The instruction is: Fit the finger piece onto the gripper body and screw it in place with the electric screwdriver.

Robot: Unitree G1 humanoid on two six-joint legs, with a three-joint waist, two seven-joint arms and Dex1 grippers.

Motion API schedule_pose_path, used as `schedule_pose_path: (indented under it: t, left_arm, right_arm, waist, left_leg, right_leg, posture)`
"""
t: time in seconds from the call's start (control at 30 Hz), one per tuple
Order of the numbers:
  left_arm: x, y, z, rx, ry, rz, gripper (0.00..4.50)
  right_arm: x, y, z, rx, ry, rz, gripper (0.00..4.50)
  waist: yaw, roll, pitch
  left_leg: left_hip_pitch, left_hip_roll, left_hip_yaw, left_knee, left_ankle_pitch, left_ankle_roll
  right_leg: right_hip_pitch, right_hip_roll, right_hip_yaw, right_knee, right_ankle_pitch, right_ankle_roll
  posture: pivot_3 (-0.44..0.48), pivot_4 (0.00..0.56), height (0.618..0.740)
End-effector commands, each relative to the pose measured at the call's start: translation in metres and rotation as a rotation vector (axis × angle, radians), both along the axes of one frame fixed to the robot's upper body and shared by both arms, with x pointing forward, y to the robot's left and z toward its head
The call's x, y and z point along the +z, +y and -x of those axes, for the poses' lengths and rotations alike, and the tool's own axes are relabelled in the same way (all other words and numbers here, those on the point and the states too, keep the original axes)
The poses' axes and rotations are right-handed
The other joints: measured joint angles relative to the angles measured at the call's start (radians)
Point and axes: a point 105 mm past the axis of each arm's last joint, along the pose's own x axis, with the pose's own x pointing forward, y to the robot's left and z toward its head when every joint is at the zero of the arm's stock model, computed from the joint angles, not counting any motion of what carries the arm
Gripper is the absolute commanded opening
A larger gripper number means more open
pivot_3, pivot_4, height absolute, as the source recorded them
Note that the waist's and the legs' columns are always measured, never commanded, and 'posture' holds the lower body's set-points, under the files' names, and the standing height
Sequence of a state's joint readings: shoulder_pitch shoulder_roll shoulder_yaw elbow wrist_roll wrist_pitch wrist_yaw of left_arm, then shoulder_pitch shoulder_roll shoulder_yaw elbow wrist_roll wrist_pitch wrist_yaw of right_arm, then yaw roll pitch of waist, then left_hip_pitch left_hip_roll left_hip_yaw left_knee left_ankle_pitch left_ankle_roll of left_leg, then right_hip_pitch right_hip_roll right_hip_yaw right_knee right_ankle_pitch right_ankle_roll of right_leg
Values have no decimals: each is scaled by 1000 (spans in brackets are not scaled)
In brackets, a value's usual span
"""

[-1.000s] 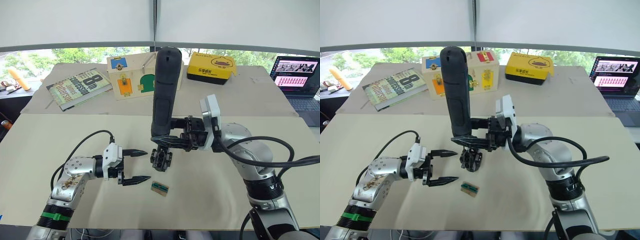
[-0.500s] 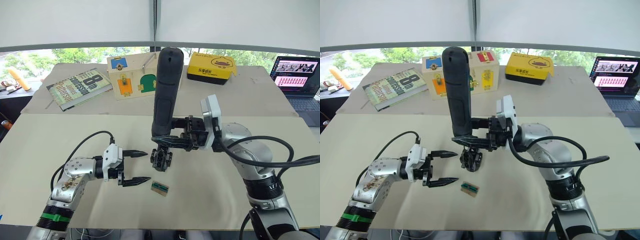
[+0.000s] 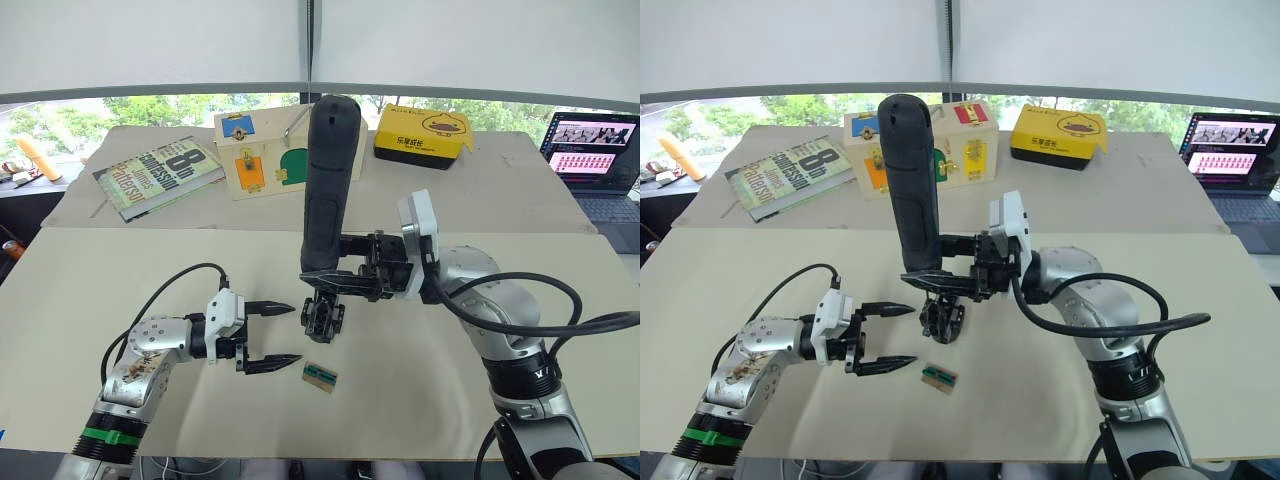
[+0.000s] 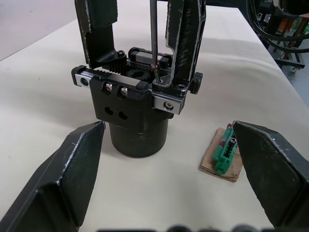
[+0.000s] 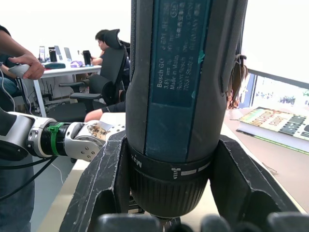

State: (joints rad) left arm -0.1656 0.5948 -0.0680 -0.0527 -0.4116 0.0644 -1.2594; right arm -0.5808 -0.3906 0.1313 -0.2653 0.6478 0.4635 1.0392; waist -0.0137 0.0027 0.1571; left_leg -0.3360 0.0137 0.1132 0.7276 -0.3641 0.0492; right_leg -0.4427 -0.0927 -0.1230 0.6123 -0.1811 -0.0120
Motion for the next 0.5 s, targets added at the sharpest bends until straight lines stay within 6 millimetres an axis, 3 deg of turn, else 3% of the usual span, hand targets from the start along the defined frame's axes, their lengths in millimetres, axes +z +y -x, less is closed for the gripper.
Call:
schedule_pose_path:
  t: [0.03, 0.5]
  left_arm:
    - [7, -6, 2, -23, -37, 8, 4500]
    - [-5, -18, -13, 18, -34, -39, 4500]
  right_arm:
    - [14, -2, 7, 11, -74, -42, 1904]
    - [9, 1, 8, 8, -81, -15, 1904]
  waist:
    - [0, 0, 0]
    - [0, 0, 0]
  left_leg:
    - [0, 0, 0, 0, 0, 0]
    - [0, 0, 0, 0, 0, 0]
  right_leg:
    - [0, 0, 0, 0, 0, 0]
    - [0, 0, 0, 0, 0, 0]
  posture:
    - [0, 150, 740]
    - [0, 150, 740]
